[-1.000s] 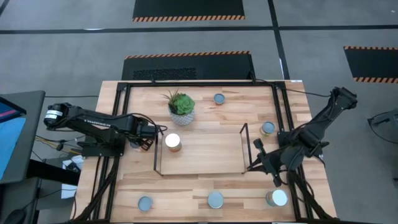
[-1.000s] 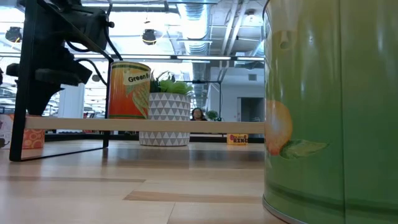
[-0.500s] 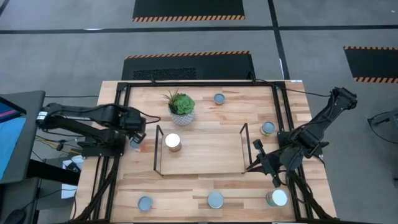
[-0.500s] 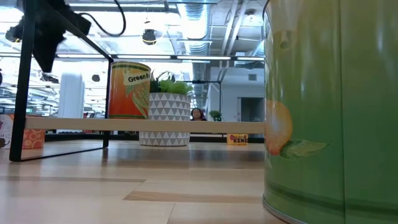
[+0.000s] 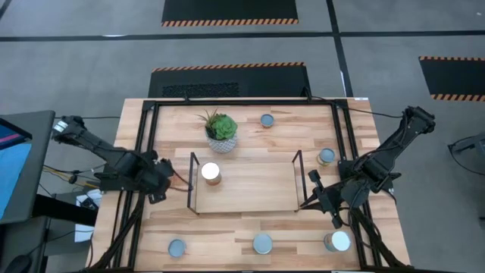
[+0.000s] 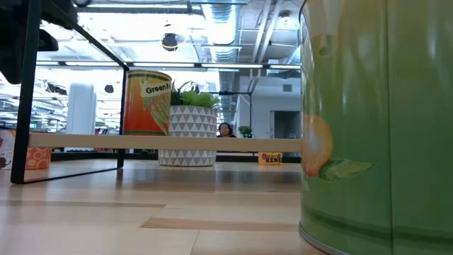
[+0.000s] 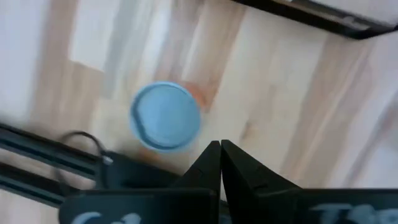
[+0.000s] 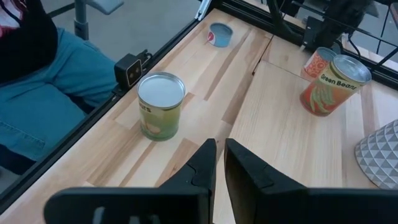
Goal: Pick and place cans onto a shelf
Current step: Put the canned saucy meatballs on the shelf
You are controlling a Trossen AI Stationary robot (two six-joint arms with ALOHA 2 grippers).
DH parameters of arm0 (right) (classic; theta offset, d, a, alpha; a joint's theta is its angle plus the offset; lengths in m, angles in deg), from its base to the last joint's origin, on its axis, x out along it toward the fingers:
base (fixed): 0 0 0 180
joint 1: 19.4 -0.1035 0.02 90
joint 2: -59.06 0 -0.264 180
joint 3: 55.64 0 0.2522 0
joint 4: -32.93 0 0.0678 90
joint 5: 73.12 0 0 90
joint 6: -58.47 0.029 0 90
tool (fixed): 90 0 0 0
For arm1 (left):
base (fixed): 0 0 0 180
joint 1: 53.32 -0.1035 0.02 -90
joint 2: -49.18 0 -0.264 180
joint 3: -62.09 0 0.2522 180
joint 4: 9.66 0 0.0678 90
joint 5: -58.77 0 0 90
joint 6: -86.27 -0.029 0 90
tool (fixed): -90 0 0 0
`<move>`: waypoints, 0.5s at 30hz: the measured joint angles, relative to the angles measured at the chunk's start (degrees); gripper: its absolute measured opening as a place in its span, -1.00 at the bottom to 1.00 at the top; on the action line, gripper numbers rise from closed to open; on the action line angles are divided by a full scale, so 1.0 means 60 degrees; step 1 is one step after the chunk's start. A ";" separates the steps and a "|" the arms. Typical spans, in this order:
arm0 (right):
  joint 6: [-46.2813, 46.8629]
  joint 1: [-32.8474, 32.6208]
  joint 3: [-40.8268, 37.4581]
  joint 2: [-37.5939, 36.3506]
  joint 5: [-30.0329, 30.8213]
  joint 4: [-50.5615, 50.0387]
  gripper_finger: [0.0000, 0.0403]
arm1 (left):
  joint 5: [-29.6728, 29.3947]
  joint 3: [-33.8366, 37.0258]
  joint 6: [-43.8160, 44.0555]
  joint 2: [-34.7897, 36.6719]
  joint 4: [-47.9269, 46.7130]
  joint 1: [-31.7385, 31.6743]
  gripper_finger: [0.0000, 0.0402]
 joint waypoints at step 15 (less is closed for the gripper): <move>0.0724 0.0010 0.0000 0.0000 0.0000 0.0011 -0.73 | -0.3274 0.1663 0.0815 -0.0089 0.0438 0.1504 -1.00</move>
